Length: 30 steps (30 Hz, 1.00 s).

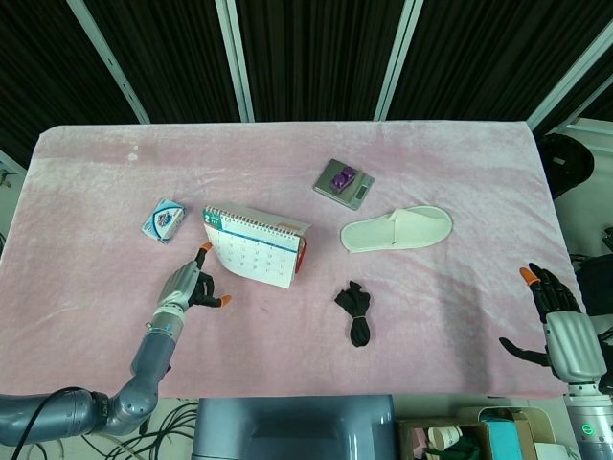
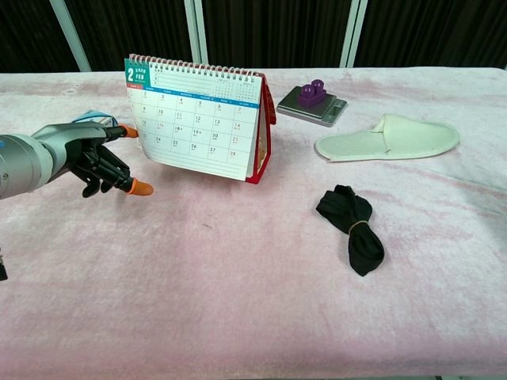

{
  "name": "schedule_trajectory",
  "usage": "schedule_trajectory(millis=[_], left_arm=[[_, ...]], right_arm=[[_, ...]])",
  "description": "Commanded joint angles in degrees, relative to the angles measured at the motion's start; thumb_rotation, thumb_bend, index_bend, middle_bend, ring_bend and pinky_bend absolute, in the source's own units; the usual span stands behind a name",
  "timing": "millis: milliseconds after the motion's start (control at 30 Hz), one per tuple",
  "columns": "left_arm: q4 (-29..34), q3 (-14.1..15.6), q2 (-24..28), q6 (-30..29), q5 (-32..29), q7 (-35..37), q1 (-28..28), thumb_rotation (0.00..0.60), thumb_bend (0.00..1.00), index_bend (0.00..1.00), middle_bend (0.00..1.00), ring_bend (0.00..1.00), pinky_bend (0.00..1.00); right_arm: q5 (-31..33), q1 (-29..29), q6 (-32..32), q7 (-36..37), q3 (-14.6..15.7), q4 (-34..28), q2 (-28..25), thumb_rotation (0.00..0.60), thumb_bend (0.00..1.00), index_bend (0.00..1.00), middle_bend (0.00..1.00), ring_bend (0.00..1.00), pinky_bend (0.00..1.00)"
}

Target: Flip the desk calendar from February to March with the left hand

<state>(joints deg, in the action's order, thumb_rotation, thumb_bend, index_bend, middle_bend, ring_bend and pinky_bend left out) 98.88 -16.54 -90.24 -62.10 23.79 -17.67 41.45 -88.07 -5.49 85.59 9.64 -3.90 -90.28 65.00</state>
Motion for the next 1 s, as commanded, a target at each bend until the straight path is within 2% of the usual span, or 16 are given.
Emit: schedule_trajectory(millis=[33, 433, 1000], left_arm=[[0.0, 0.0, 0.0, -0.1, 0.1, 0.0, 0.0, 0.6, 0.21, 0.0, 0.76, 0.71, 0.79], [0.7, 0.4, 0.1, -0.1, 0.2, -0.1, -0.3, 0.6, 0.21, 0.0, 0.76, 0.71, 0.79], [5.2, 1.2, 1.7, -1.2, 2.8, 0.6, -1.6, 0.6, 0.21, 0.0, 0.76, 0.71, 0.79]], right_arm=[[0.0, 0.0, 0.0, 0.0, 0.0, 0.0, 0.0, 0.6, 0.01, 0.0, 0.0, 0.0, 0.1], [0.0, 0.1, 0.1, 0.0, 0.0, 0.0, 0.0, 0.6, 0.01, 0.0, 0.0, 0.0, 0.1], [-0.2, 0.1, 0.3, 0.2, 0.1, 0.0, 0.0, 0.6, 0.01, 0.0, 0.0, 0.0, 0.1]])
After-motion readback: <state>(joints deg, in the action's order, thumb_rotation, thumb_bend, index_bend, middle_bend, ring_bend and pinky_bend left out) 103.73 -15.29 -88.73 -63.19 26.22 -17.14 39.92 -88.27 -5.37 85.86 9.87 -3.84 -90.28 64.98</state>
